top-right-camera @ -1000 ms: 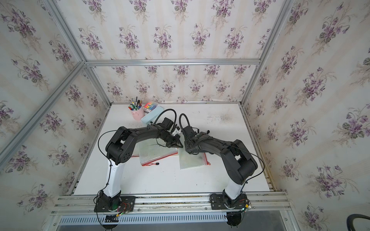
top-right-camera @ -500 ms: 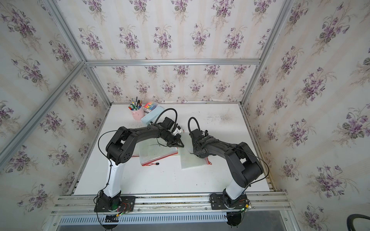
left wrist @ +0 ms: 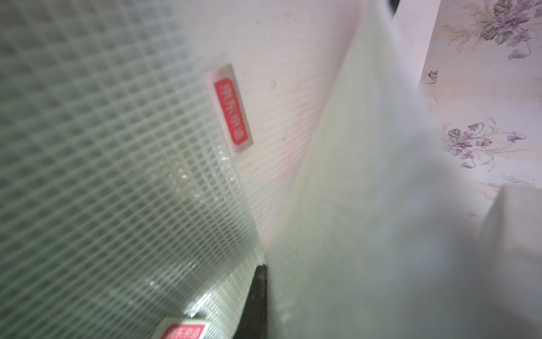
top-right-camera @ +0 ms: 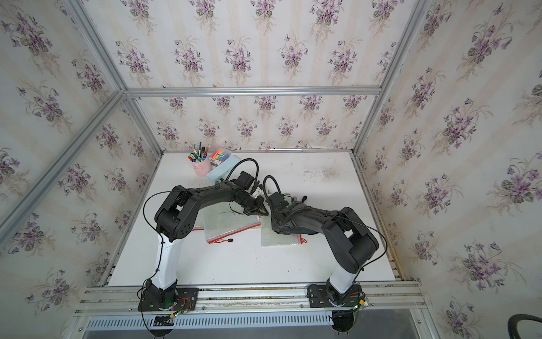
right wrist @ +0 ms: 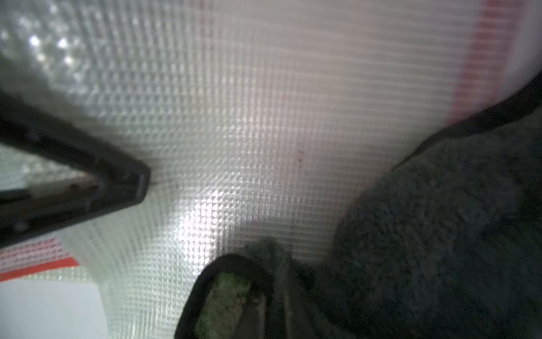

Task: Wipe the document bag
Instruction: Wipe the dirt from the document bag.

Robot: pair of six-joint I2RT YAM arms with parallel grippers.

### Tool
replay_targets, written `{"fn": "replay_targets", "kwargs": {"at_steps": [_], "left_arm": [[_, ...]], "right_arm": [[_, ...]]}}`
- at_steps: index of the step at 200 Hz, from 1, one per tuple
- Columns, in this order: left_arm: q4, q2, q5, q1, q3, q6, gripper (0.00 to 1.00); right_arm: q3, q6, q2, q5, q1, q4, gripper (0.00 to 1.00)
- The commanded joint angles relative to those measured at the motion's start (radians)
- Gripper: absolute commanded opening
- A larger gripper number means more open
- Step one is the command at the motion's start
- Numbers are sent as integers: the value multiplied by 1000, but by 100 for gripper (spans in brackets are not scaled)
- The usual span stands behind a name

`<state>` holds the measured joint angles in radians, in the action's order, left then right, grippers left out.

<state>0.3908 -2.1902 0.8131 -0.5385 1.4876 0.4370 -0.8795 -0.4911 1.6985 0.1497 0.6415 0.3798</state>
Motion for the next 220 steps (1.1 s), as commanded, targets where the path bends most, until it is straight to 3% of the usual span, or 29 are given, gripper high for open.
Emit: {"fn": "replay_targets", "kwargs": {"at_steps": [1,64,113,157,188,220], "left_arm": [[13,2,1,1,1,-16,0],[5,-3,9,0,-4,-14,0],[0,-9,17,-1,-2,-11,0],[14,-4,13,0,1,-22,0],[20,7,4,0,-4,-34,0],[25,9,1,0,-6,-44,0]], "right_arm": [[45,-32,-2,238,-46,222,8],[-101,-33,-56,245,44,269,8],[-104,-49,20,59,92,52,8],[-79,-61,117,137,91,119,8],[-26,-98,72,281,83,290,9],[-11,-106,-33,307,60,346,9]]}}
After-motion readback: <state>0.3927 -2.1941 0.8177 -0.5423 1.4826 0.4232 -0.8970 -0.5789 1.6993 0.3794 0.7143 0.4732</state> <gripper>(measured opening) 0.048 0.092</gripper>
